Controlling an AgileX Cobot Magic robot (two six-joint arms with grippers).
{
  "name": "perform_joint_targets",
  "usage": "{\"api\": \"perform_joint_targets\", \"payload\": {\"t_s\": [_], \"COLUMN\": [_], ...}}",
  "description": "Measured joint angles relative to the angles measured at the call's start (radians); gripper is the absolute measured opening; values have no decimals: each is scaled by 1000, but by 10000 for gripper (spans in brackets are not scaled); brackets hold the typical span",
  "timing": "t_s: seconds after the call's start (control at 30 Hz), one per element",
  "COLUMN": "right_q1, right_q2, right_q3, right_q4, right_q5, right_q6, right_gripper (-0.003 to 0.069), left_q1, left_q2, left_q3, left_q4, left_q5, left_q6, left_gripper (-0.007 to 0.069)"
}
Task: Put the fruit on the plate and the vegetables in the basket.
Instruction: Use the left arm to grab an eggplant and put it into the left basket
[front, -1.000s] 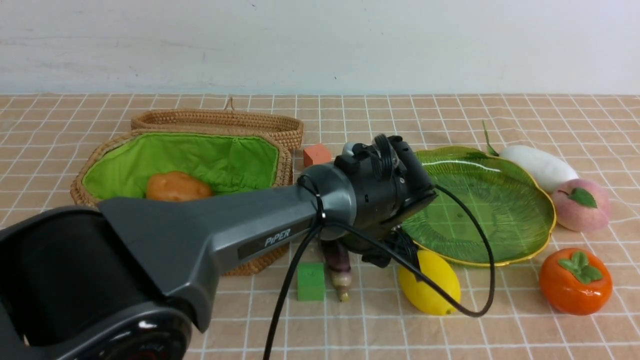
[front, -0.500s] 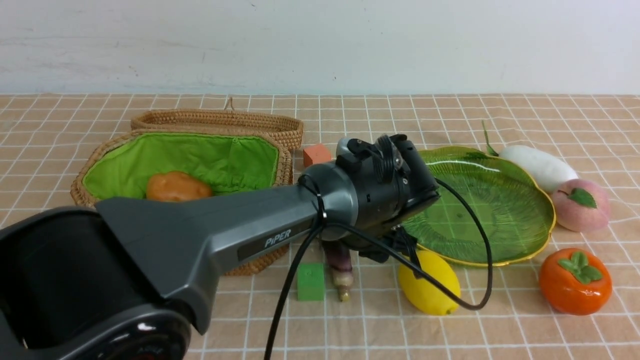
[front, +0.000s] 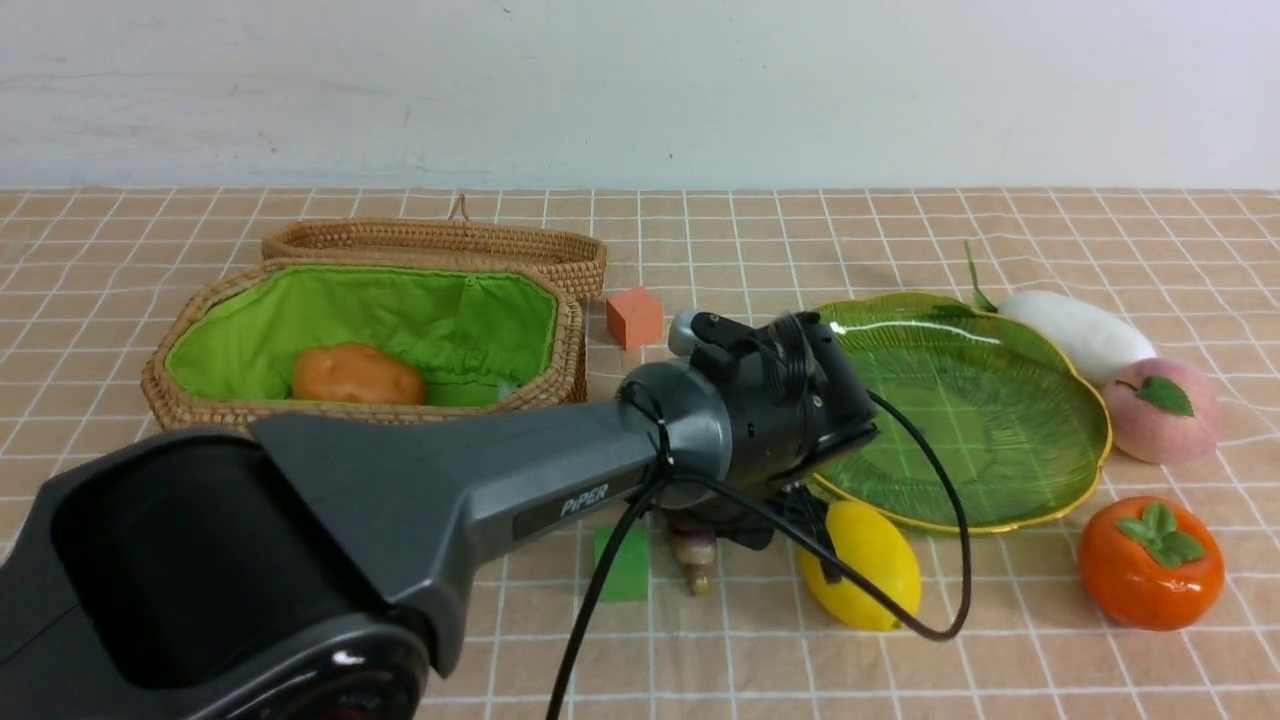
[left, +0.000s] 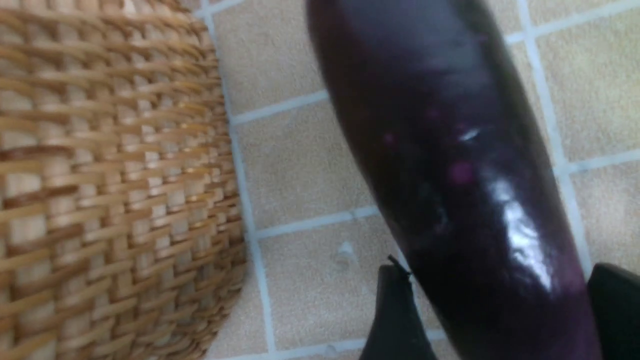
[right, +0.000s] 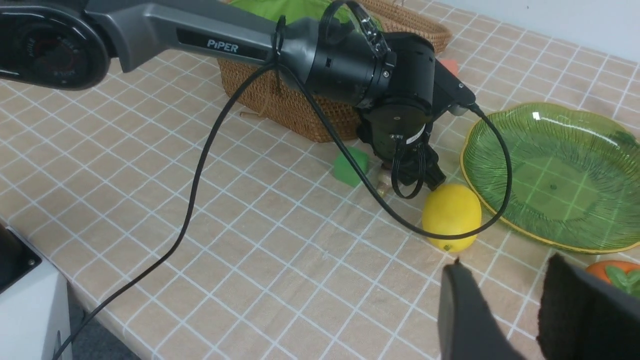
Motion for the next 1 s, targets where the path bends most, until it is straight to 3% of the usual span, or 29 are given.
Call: {"api": "perform_joint_targets", "payload": {"t_s": [0.13,0.2,0.43,0.53,0.73,0.83,1.0], "right_q1": [0,0,0,0,0,0,0], "right_q2": [0,0,0,0,0,0,0], "right_q3": [0,0,0,0,0,0,0], "right_q4": [0,0,-2,-9,-29,-29,-29], "right_q5": [0,0,0,0,0,-2,-4], "right_q6": [0,0,-1,-1,-1,-1,-1], "right_gripper": [237,237,236,236,236,236,236], "left_q1": [-1,-1,-1,-15,-44,37,180], "left_q2": [3,3,-19,-103,-419,-558,-699], "left_q3": [-1,-1,-47,-81,-78,5,145], "left_q4": [-2,-4,-32,-69,-132,-182,-259], "left_q5": [-8,-9,72,101,211,242,242], "left_q6": [-1,-1,30,130,648,929,1200], "left_gripper": [400,304,309,309,309,309,309]}}
